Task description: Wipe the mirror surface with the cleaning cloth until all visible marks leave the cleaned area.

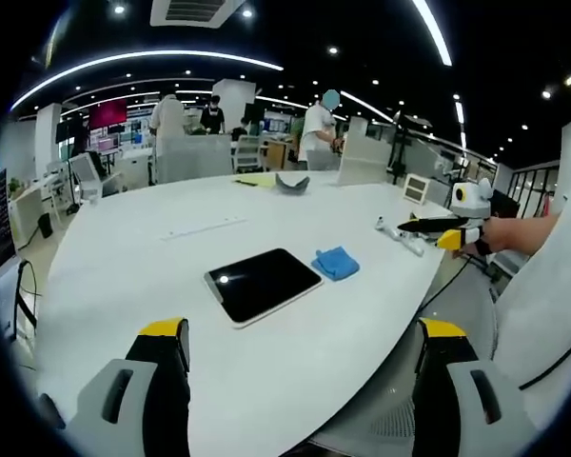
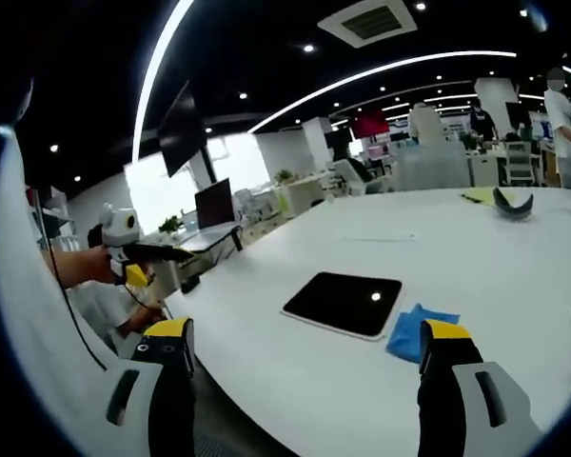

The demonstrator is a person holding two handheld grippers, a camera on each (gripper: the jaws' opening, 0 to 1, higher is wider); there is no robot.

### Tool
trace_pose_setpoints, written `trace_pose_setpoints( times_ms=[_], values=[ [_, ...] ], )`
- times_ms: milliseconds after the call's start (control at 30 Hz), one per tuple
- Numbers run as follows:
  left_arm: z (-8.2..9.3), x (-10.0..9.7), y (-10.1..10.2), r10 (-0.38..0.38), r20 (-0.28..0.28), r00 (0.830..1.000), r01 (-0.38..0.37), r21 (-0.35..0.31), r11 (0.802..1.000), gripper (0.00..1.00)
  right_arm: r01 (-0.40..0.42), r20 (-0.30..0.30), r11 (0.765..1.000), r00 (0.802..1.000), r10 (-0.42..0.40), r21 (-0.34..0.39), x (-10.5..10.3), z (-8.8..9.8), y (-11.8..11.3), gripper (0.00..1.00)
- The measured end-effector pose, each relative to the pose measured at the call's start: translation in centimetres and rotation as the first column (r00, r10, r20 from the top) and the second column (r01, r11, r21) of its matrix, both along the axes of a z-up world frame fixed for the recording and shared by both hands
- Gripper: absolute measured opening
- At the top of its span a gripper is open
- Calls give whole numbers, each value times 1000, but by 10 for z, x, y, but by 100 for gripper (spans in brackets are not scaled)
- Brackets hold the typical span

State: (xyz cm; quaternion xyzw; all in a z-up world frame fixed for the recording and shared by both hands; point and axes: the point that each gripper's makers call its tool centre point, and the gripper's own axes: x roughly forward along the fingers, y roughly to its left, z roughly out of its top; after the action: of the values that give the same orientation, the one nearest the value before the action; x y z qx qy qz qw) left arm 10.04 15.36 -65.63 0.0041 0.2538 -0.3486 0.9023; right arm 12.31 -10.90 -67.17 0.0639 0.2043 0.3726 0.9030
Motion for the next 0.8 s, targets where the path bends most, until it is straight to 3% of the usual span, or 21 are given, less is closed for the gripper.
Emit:
trace_pose_setpoints(
  times_ms=[267,533,800],
  values=[
    [3,-2,-1,38,-3,999,-38,-38,999,99,-17,2,1000,1000,17,-11,6,-1,-2,95],
    [3,-8,-1,70,-10,998,-70,-24,997,99,-40,6,998,999,40,-39,19,-10,-3,93],
    [1,-20,-7,100,-12,995,-100,5,995,99,5,82,995,997,3,-100,50,-26,-21,87]
  ],
)
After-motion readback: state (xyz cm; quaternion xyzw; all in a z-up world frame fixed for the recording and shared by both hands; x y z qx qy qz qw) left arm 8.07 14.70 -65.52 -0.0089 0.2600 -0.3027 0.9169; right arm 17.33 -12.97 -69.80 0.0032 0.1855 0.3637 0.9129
